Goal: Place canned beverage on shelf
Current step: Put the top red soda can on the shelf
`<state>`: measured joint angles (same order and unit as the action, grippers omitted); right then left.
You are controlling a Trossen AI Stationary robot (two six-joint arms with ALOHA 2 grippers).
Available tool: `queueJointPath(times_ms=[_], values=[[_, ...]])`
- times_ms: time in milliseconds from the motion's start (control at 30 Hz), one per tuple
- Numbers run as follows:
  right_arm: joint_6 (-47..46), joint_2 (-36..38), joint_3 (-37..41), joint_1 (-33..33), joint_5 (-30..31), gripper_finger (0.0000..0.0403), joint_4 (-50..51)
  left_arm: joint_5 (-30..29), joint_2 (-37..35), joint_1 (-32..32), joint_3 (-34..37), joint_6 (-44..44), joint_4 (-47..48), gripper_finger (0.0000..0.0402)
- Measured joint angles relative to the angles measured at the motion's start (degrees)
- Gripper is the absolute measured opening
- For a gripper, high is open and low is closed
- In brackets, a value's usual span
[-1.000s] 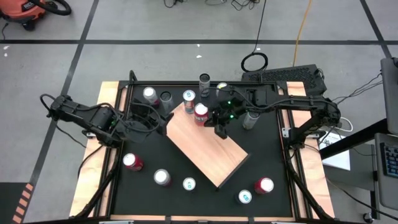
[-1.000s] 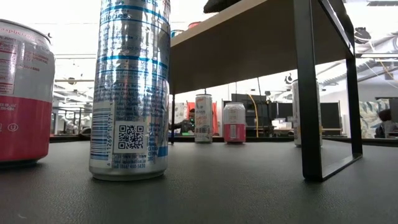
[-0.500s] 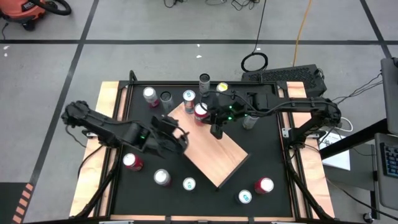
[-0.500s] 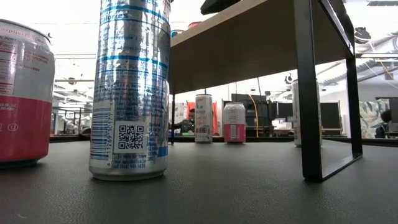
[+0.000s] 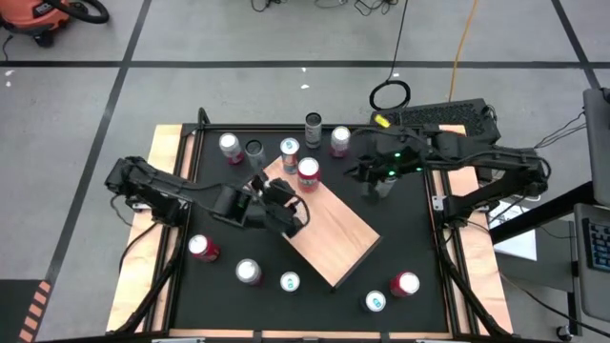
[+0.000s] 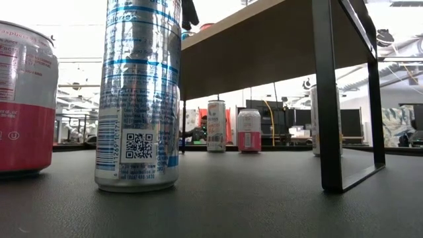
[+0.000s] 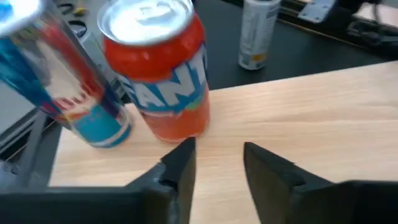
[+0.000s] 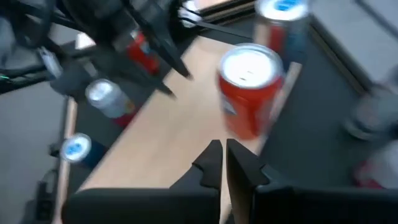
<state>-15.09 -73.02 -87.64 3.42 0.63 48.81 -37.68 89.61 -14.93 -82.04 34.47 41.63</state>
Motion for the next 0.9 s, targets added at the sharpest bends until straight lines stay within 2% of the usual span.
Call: queueJointPath(times_ms=[167,267,367,467,633,800,900], values=[[0.6,3.5,0.0,0.0,1.0,0.0000,3.5,2.8,-6.8,2.2,0.3,-5.2,3.2,0.0081],[0.6,4.7,0.0,0.0,0.8,0.0000,5.1,6.4,-13.0,3.4,5.3,-5.1,3.6,0.0072],[0.1,5.5,0.0,0.0,0.8,0.0000,7.1,7.9,-20.2,3.2,13.2,-3.4,-5.9,0.0070],[-0.5,6.2,0.0,0.0,0.8,0.0000,8.1,7.0,-24.1,2.8,20.5,-3.5,-20.7,0.0070],[-0.5,6.4,0.0,0.0,0.8,0.0000,7.7,5.1,-23.2,3.2,28.4,-3.4,-30.9,0.0070],[0.0,6.4,0.0,0.0,0.8,0.0000,7.4,4.6,-18.5,3.4,29.4,-4.2,-35.9,0.0070],[0.9,6.4,0.0,0.0,0.9,0.0000,7.0,4.6,-15.7,3.4,29.4,-7.8,-39.3,0.0070]])
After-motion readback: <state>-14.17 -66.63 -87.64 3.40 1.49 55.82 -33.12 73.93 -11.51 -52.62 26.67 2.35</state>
